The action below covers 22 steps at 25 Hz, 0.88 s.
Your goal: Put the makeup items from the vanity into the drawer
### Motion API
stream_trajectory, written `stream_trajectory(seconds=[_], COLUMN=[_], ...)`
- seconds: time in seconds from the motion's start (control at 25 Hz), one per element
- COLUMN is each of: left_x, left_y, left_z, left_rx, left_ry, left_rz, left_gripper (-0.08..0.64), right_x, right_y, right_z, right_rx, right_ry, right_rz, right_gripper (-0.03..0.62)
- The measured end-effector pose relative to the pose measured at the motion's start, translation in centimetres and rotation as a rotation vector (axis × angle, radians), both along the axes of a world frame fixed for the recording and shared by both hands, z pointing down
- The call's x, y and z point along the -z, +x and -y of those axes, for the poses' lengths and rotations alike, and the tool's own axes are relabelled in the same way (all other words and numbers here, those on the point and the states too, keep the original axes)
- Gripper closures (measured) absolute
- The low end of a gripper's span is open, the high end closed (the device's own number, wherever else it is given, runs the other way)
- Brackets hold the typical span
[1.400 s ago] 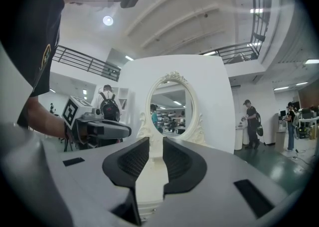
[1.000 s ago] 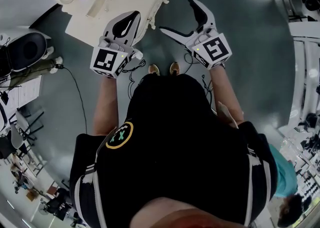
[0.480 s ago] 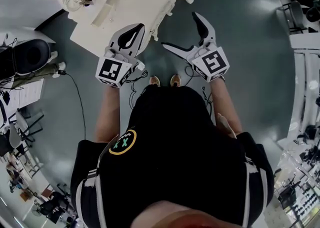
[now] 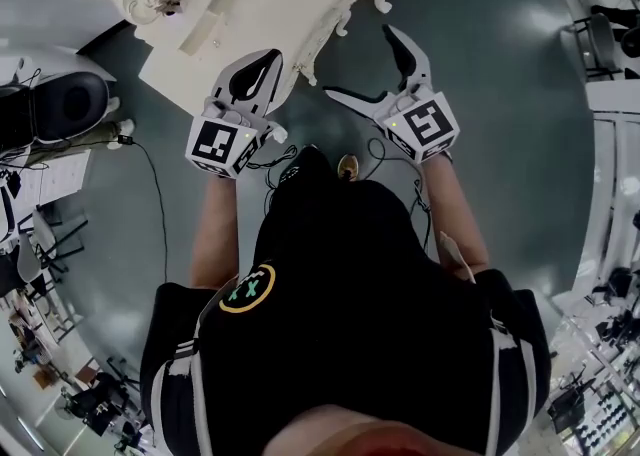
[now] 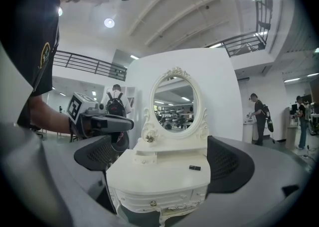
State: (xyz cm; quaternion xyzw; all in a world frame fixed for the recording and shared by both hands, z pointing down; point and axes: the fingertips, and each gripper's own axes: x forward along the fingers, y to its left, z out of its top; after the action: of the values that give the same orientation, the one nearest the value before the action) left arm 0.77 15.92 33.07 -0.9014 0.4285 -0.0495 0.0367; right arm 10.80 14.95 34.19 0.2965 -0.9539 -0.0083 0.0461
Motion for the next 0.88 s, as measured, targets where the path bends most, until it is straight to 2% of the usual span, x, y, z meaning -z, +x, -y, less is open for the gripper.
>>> stream_trajectory(seconds=[0.2, 0.36, 0.64, 0.88], left_x=[-0.8, -1.9, -2.6, -3.2], left_y=[0.5, 0.4, -0.4, -2.3], left_z=[1.7, 5.1, 14.4, 23.5], left_rx=[0.005, -0.003, -0.018, -0.029], left_ry=[-0.021, -0.031, -0.015, -0.024], left_rz=[0.008, 0.005, 0.011, -0.001], left_gripper=[0.537, 0.537, 0.537, 0.537], right_x=[-0.5, -1.5, -2.7, -3.8], right_y=[0.8, 0.3, -1.1, -4.0], right_z=[2.1, 5.4, 14.2, 23.1], right_rx=[0.004, 0.013, 0.02, 0.043], right_ry=[-0.012, -0.015, -0.03, -0.053], right_rz=[0.002, -0.01, -0.037, -0.059], right_gripper=[-0.006, -0.006, -0.006, -0.006])
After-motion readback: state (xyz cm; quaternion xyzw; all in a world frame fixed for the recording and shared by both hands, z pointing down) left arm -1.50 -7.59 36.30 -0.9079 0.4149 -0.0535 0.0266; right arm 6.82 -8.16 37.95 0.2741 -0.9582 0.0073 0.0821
